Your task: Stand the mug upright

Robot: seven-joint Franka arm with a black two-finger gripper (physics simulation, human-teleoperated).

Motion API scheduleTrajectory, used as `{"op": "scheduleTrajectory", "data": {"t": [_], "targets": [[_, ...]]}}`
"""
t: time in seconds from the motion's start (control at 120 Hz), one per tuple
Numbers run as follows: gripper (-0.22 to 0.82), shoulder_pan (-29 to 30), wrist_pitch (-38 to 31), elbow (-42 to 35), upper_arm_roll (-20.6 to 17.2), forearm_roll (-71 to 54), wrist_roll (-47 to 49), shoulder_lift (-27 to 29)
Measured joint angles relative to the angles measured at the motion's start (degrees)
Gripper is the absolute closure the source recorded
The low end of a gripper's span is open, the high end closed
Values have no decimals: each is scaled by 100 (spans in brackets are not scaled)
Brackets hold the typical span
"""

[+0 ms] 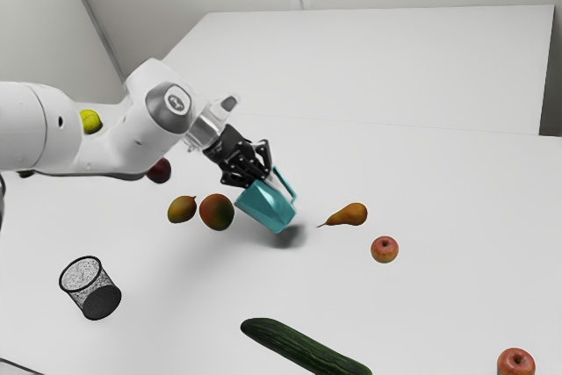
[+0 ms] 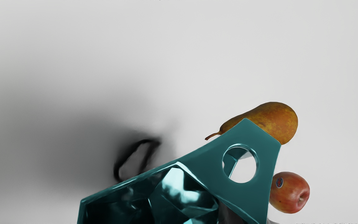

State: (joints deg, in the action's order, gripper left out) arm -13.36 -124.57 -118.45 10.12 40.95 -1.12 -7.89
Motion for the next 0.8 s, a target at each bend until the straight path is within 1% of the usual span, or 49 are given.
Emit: {"op": "scheduleTrajectory", "data": {"t": [0.15, 0.333, 0.592, 0.8], "targets": [[79, -177, 54, 9, 10, -1058, 335, 141], [79, -329, 117, 33, 11, -2154, 817, 178], [79, -571, -26, 27, 12, -3225, 1487, 165], [79, -669, -168, -3, 20, -3811, 1935, 143]]}}
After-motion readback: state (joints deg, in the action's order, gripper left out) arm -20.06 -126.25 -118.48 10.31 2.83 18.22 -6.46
